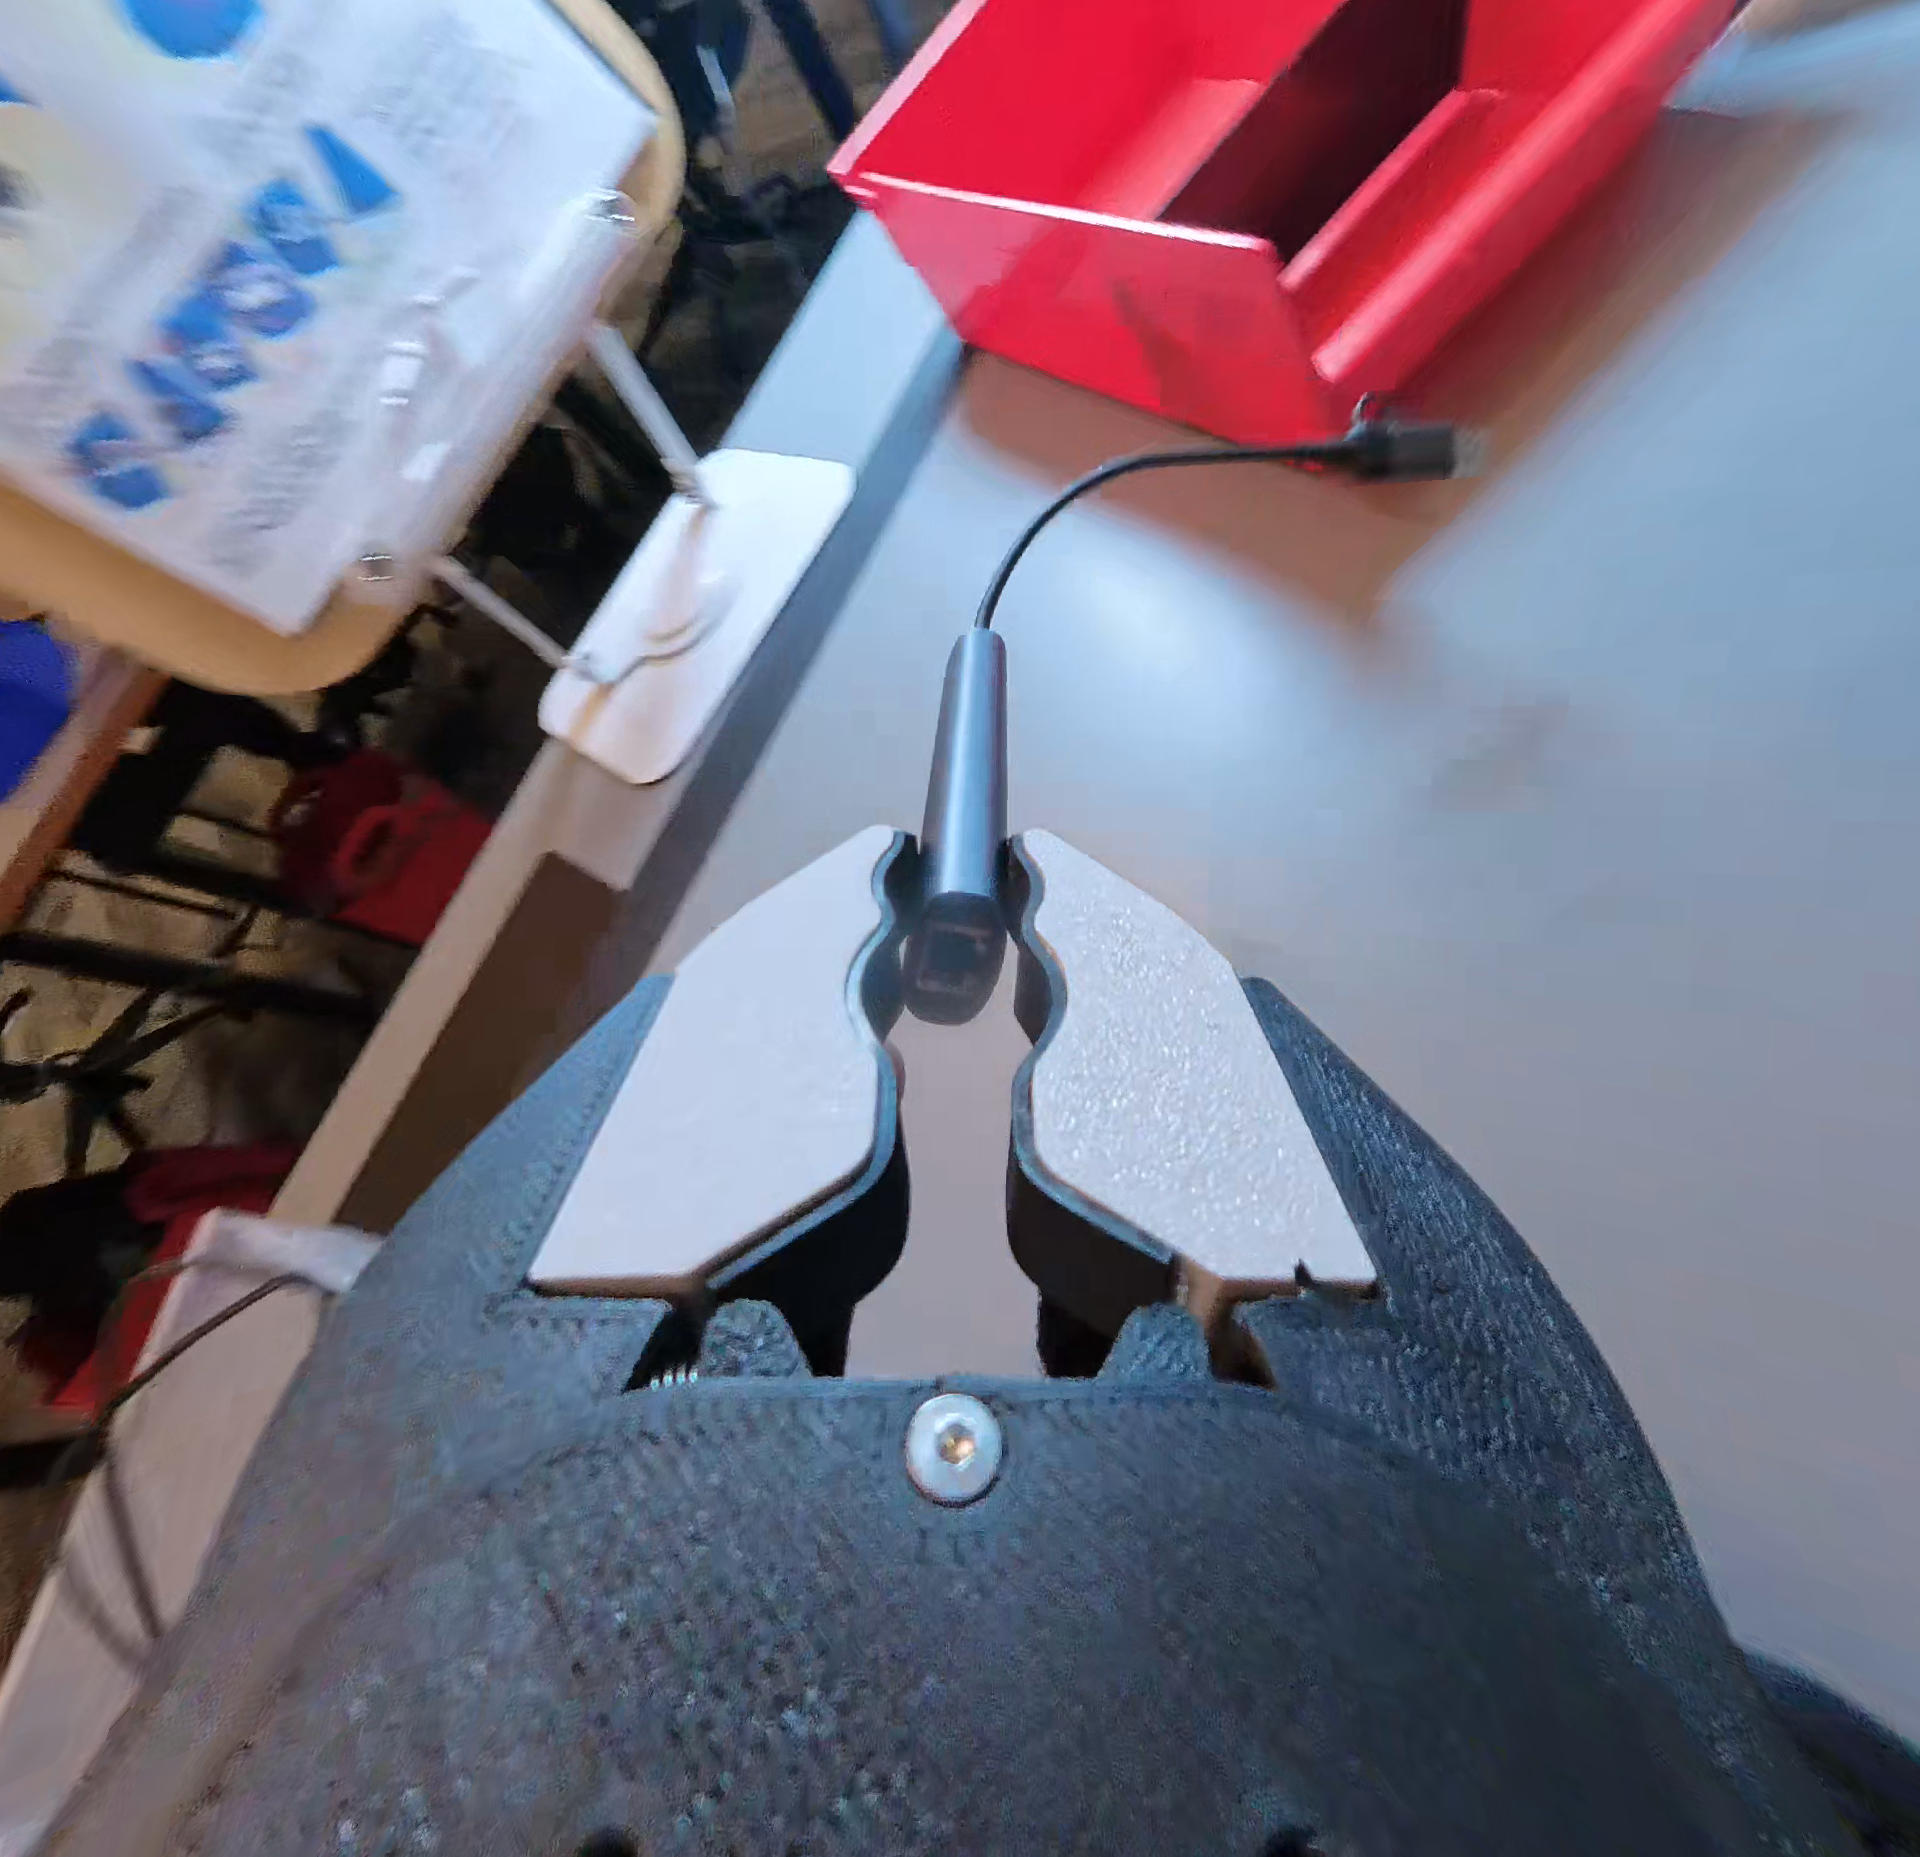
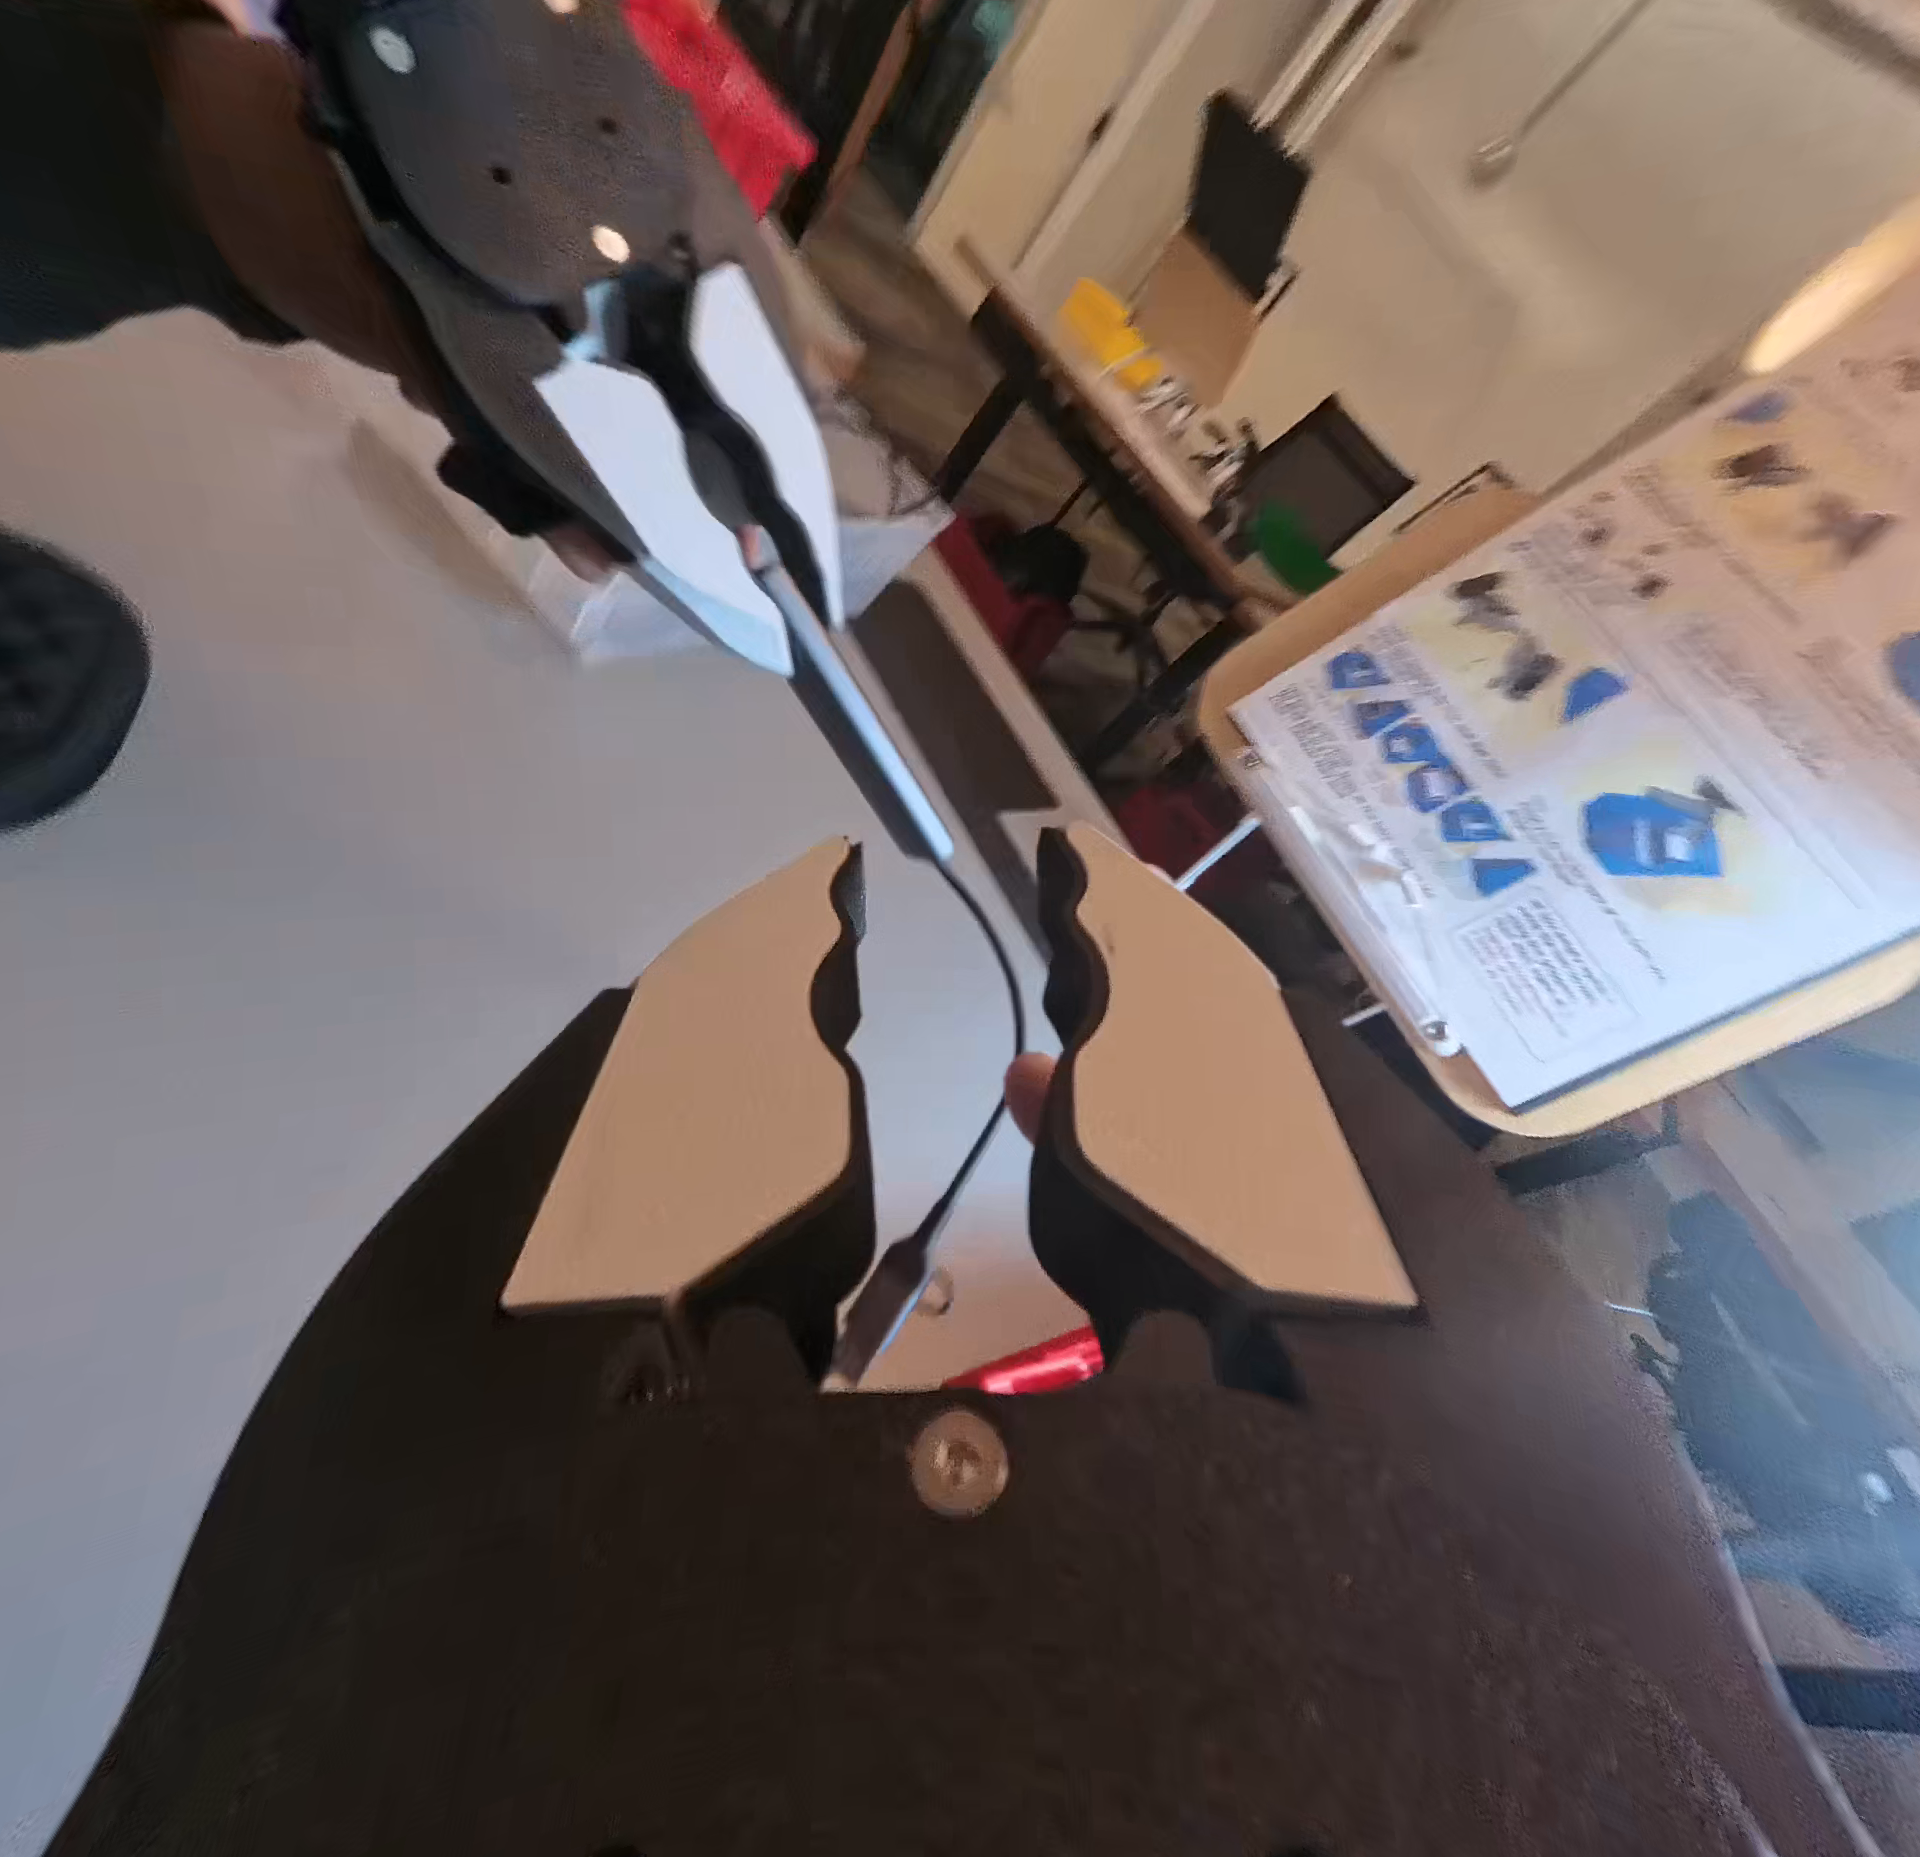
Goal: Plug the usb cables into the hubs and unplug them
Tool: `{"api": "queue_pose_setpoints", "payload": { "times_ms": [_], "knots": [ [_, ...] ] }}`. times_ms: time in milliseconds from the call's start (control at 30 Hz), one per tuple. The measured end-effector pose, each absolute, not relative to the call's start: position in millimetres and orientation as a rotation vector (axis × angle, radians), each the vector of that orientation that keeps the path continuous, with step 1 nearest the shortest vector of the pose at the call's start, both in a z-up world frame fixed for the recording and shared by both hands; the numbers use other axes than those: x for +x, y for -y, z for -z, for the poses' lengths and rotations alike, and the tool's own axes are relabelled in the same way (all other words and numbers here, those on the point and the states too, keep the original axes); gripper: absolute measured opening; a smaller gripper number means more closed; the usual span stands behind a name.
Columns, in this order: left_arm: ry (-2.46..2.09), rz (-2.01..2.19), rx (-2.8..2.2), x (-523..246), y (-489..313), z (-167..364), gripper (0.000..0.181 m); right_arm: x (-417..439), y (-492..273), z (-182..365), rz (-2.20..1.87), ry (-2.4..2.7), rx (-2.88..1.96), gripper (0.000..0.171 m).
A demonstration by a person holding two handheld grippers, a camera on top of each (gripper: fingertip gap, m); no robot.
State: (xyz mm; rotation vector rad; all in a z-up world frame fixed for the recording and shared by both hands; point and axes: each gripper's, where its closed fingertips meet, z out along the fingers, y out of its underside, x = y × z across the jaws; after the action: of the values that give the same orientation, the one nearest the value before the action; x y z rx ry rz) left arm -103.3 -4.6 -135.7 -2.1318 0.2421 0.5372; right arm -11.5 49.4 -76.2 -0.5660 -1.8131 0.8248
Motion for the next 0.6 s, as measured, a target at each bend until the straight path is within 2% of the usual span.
{"api": "queue_pose_setpoints", "payload": {
  "times_ms": [167,267,433,467,500,600],
  "knots": [
    [-0.443,-0.533,-2.186,-53,-23,165,0.016,-49,-56,168,-0.466,2.023,-0.48,0.049],
    [-0.498,-0.495,-2.115,-27,-26,152,0.016,-54,-38,203,-0.618,2.08,-0.451,0.047],
    [-0.555,-0.393,-2.035,-5,-23,144,0.016,-45,-4,191,-0.996,2.029,-0.409,0.041],
    [-0.581,-0.346,-2.007,3,-22,143,0.016,-42,1,190,-1.033,2.035,-0.389,0.036],
    [-0.579,-0.298,-1.989,9,-22,143,0.016,-38,5,190,-1.048,2.041,-0.361,0.021],
    [-0.482,-0.121,-1.833,12,-18,120,0.021,-32,6,176,-1.149,2.016,-0.366,0.018]
  ]
}}
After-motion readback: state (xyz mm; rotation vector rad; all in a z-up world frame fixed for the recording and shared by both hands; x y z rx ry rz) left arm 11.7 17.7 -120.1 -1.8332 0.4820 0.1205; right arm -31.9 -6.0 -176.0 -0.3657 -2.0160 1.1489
